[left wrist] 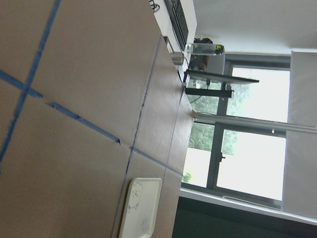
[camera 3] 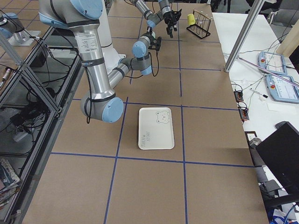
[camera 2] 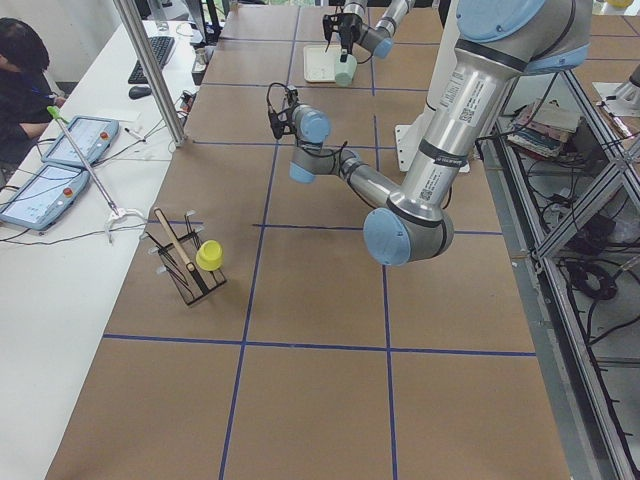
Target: Left arm grabs green cup and hands to right arm on tray
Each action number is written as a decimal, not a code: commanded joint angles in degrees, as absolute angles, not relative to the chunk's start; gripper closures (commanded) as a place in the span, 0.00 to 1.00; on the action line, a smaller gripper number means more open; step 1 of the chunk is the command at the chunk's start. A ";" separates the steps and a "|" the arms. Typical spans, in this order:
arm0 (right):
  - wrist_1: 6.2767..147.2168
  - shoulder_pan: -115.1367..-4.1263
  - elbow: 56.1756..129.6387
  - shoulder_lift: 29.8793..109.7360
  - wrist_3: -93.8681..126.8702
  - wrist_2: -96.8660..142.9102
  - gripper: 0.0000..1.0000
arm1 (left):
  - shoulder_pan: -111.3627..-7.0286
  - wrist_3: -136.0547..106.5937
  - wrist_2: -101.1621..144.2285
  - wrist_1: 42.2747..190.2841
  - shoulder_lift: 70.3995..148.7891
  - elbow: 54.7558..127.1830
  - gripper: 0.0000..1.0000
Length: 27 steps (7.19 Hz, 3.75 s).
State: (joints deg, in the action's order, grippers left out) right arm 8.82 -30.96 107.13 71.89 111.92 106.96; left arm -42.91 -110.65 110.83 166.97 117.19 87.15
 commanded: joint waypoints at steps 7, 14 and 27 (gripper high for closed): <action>98.60 -48.23 121.88 68.64 63.39 121.82 1.00 | -67.47 -41.02 134.56 99.18 112.69 99.02 0.00; 79.96 -60.91 118.94 99.90 28.21 121.99 1.00 | -86.02 8.44 134.73 84.37 86.01 101.68 0.00; 73.21 -51.42 110.04 97.91 42.98 116.46 0.73 | -90.70 8.00 134.74 84.55 77.17 106.35 0.00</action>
State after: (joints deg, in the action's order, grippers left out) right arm 73.12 -51.99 110.13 97.92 42.83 116.67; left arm -90.71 7.93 134.72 84.55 77.16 106.39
